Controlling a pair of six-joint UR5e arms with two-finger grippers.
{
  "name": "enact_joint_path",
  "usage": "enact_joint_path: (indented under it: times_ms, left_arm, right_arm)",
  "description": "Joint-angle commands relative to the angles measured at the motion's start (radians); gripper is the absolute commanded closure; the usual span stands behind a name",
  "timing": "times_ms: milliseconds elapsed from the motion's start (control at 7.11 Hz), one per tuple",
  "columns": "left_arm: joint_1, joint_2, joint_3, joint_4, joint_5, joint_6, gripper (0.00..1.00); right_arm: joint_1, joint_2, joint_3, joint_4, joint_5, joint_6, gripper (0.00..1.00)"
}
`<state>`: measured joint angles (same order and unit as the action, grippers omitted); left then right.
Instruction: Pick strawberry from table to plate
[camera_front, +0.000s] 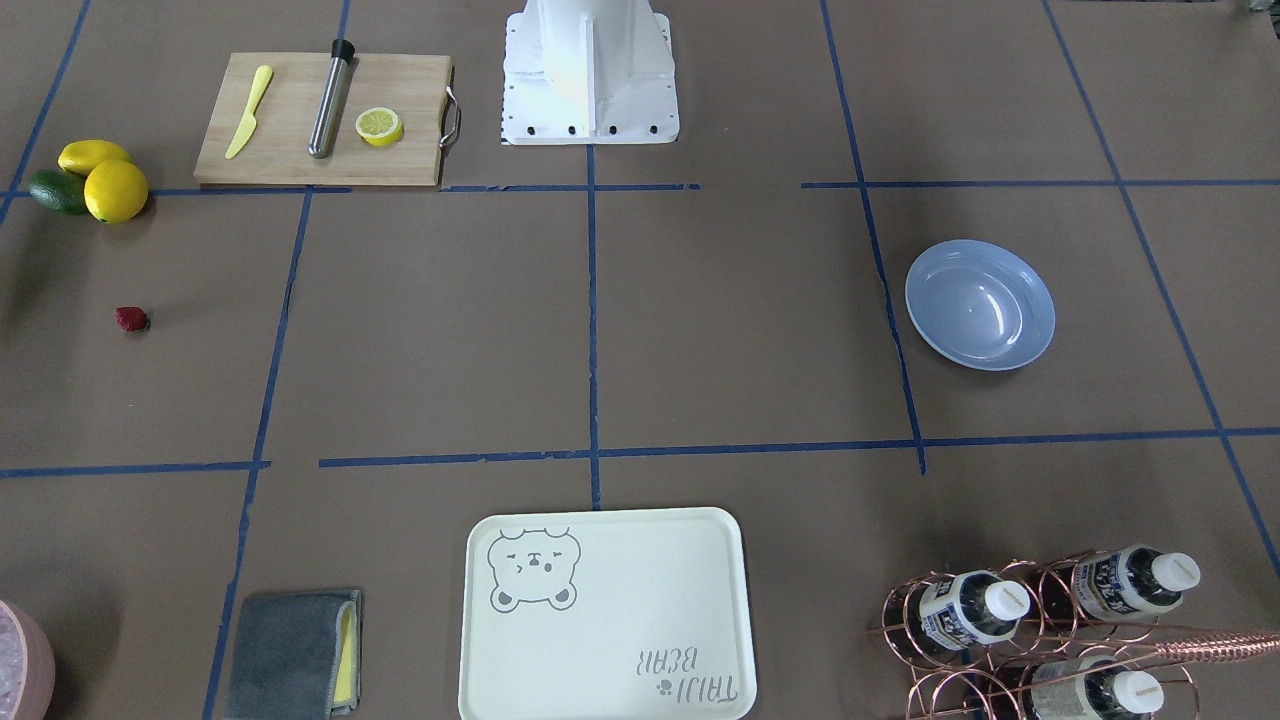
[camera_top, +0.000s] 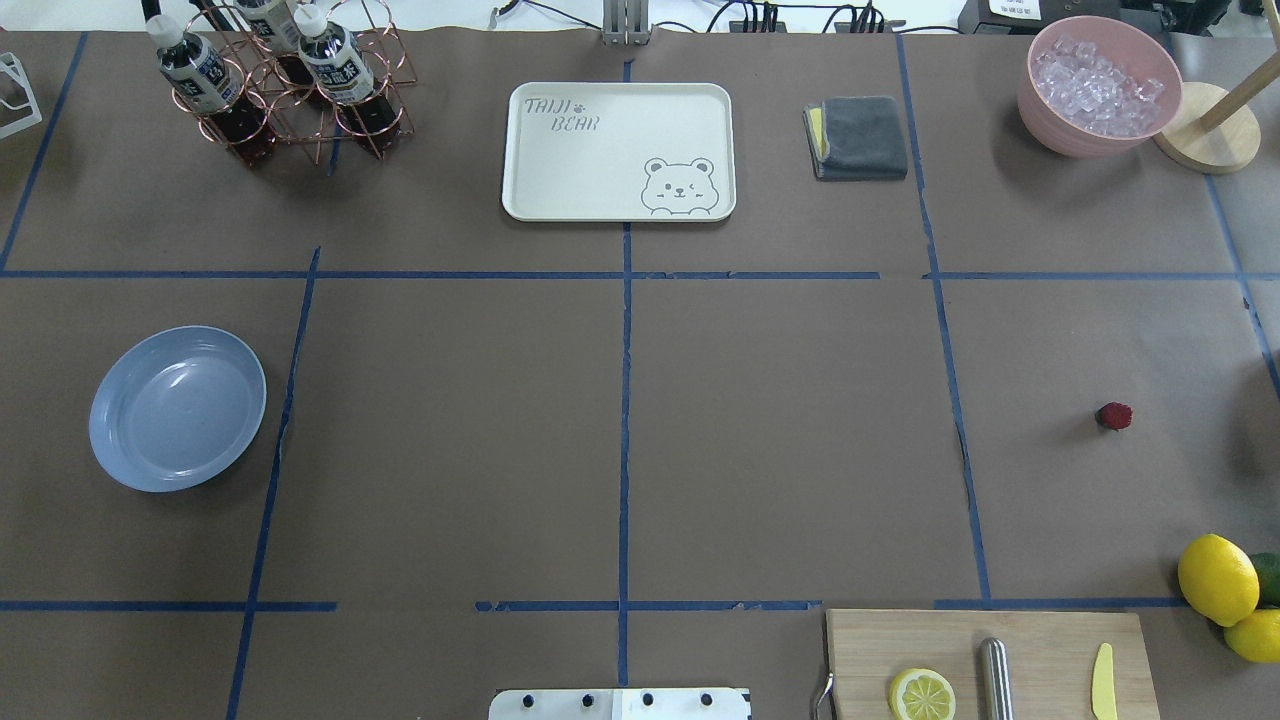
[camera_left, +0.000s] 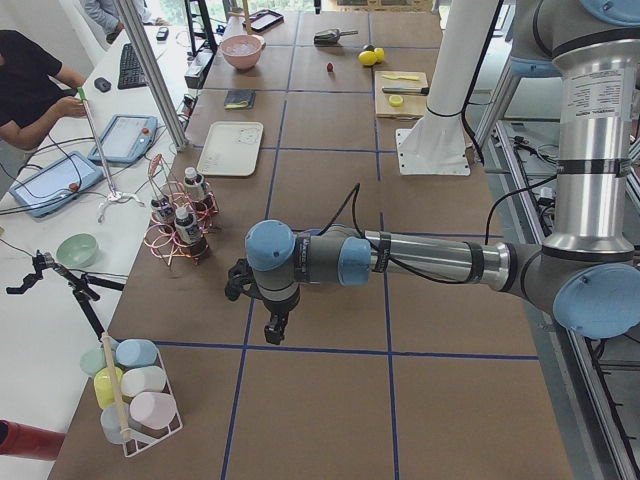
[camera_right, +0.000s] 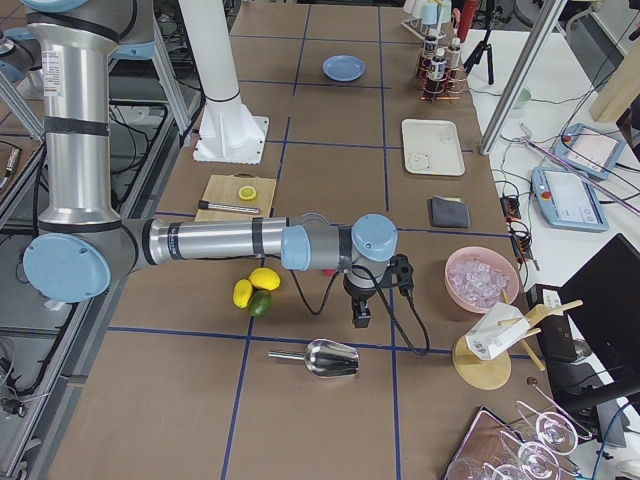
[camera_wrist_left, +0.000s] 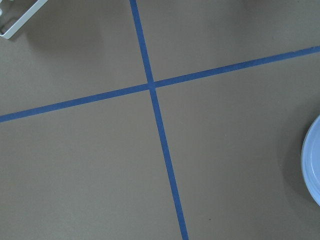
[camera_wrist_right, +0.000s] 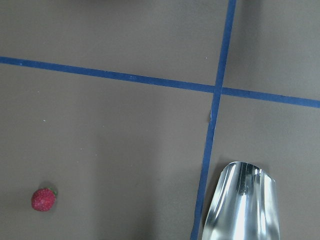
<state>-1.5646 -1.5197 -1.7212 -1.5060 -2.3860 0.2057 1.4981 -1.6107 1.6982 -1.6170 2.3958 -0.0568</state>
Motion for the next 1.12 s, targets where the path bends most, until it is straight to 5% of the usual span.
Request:
enact_joint_path:
  times_ms: [0,562,984]
  left_arm:
    - [0.043,-0.01,0.005,0.003,-0.002,-0.029,0.0]
    - [0.043,-0.033,-0.021,-0.013,-0.012,-0.149,0.0]
    - [0.208,-0.031,0.052,-0.265,-0.021,-0.228,0.0]
  right_arm:
    - [-0.001,0.0,0.0,0.0,0.0,0.0,0.0]
    - [-0.001,0.0,0.001,0.0,0.0,0.0,0.0]
    - [-0.009,0.0,0.001,0.002,-0.001,-0.005,0.0]
